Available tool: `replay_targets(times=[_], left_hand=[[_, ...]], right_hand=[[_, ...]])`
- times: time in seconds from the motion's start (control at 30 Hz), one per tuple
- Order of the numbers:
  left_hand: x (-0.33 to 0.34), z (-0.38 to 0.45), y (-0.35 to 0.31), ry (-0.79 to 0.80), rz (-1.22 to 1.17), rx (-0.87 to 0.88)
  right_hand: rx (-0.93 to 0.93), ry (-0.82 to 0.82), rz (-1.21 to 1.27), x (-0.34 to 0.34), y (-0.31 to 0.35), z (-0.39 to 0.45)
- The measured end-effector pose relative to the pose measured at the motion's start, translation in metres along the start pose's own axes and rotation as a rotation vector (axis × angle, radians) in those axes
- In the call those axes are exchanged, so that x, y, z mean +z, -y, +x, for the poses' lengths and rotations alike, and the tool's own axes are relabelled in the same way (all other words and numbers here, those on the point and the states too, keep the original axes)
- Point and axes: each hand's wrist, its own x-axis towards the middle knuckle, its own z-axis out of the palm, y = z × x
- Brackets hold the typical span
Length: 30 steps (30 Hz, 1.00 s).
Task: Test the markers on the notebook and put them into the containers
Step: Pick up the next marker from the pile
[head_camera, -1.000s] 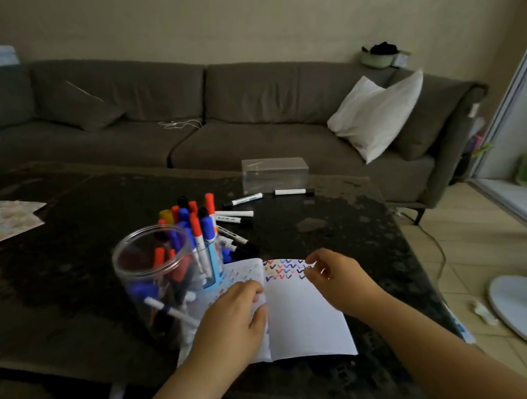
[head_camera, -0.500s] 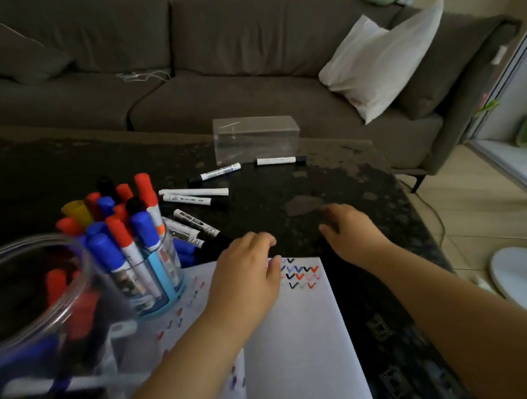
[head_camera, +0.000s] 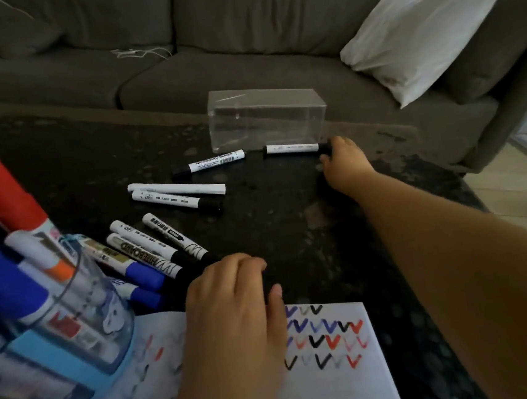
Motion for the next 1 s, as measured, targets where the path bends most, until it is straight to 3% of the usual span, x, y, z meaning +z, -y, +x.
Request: replay_targets(times=[0.27, 0.4, 0.7, 0.77, 0.9, 1.0], left_hand=[[0.008, -0.002, 0.008, -0.005, 0.06, 0.019], [0.002, 0.001, -0.001, 0.049, 0.1, -0.002], [0.002, -0.001, -0.001, 0.0, 0.129, -0.001], [0.001, 0.0, -0.003, -0.071, 0.108, 0.031], [0.0, -0.006, -0.001, -0.027, 0.116, 0.038], [-0.017, -0.013, -0.012, 0.002, 0.034, -0.013]], right_hand=[[0.025, 0.051, -0.16, 0.011, -0.002, 0.022], [-0.035, 0.007, -0.233, 0.005, -0.003, 0.014], [-0.155, 0.078, -0.28, -0.009, 0.001, -0.013], [-0.16, 0.041, -0.122, -0.018, 0.001, -0.034], [-0.027, -0.011, 0.35, -0.051, 0.004, -0.099], [0.019, 0.003, 0.567, -0.079, 0.009, -0.155]])
